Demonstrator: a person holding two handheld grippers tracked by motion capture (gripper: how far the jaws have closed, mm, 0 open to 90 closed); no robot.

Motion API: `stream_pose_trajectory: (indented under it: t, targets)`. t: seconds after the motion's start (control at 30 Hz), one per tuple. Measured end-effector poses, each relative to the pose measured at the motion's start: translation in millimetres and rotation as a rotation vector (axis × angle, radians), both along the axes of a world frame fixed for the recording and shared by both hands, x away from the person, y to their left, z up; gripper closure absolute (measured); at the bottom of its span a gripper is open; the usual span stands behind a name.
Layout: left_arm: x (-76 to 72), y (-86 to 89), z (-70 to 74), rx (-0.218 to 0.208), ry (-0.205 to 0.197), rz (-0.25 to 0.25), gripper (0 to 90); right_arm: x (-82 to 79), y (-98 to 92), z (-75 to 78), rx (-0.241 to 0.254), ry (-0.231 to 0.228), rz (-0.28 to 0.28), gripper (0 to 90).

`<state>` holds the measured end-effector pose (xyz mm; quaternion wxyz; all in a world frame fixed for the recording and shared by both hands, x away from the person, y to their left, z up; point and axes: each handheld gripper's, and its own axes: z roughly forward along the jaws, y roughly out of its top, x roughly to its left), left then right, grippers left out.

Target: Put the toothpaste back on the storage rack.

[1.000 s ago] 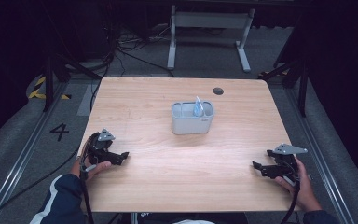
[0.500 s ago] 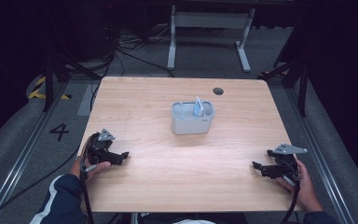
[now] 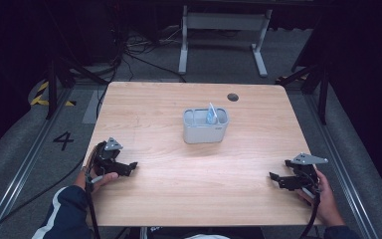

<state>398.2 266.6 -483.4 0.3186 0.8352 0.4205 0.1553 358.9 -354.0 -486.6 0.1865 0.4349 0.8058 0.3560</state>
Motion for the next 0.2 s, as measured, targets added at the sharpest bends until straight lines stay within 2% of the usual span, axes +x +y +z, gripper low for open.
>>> stream_pose_trajectory:
  t: [0.2]
  targets:
    - [0.1,0.0,0.0,0.0,-0.001,-0.001,0.2,0.0,0.0,0.0,0.0,0.0,0.0,14.5]
